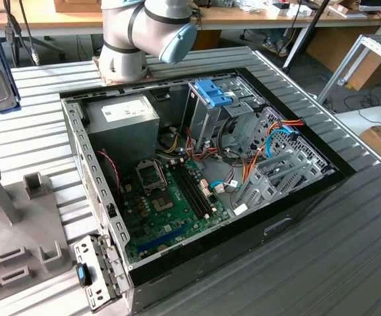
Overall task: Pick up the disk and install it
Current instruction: 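Pick up the disk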
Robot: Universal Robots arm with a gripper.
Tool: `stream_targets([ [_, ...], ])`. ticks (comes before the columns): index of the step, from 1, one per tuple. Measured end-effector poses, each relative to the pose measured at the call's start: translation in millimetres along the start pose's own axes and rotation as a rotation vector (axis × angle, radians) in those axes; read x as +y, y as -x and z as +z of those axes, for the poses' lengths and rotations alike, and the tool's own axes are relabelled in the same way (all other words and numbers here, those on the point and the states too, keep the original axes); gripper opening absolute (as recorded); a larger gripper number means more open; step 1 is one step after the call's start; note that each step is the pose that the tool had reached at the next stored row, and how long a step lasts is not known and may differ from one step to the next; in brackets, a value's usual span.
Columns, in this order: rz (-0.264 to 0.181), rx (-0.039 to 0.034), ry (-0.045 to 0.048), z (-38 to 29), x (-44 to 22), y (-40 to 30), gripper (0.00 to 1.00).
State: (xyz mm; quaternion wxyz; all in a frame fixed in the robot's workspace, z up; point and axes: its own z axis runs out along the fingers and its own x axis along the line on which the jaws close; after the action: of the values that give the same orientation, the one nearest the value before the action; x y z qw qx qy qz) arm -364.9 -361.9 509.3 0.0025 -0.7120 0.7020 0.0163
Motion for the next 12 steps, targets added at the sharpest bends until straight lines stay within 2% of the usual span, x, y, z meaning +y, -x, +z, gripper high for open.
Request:
stream_targets([
  [6, 0.0, 0.0, 0.0, 0.0, -1.2, 0.0, 0.36],
  [12, 0.0, 0.0, 0.0001, -0.2, -10.6, 0.1, 0.36],
])
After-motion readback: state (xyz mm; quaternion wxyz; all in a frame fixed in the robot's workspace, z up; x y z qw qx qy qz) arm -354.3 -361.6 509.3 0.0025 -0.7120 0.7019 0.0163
